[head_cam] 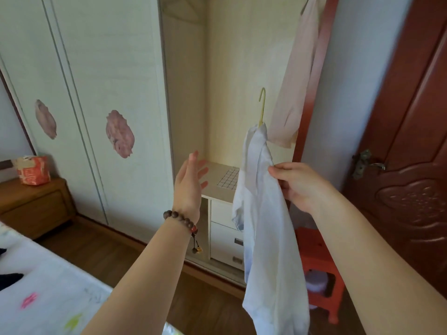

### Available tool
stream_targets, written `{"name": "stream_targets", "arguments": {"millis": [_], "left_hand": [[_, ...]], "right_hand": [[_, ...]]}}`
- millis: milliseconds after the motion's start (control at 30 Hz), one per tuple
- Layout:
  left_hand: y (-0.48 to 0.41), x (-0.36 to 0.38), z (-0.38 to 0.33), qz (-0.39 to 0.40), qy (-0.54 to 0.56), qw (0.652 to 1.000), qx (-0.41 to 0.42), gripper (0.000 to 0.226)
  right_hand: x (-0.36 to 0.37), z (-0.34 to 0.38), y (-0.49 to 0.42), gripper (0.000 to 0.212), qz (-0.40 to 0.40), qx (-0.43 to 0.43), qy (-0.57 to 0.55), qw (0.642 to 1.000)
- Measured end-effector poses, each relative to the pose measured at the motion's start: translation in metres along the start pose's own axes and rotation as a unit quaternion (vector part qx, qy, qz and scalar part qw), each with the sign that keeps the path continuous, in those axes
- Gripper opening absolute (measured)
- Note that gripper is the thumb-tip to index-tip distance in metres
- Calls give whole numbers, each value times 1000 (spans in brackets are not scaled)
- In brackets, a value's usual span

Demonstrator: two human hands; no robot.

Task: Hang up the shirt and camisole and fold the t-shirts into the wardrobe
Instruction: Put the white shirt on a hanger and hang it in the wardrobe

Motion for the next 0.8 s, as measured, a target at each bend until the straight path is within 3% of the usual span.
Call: {"name": "stream_targets", "arguments": {"millis": [333,800], "left_hand": [[-143,43,50,-11,-12,1000,-12,41],[-336,115,98,-96,-20,995,26,28]], "right_hand": [[-4,-4,-154,12,2,7,-42,999],[-8,7,-393,11,83,13,-59,995]]}}
Point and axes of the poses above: each hand's wrist, its own y-axis away from the middle knuckle, its own x-axis out of the palm, z = x × y, the point moved 5 cm from there along -y, towards the middle knuckle, and after that the axes turned 2 degrees about -y, right-handed, at the moved point
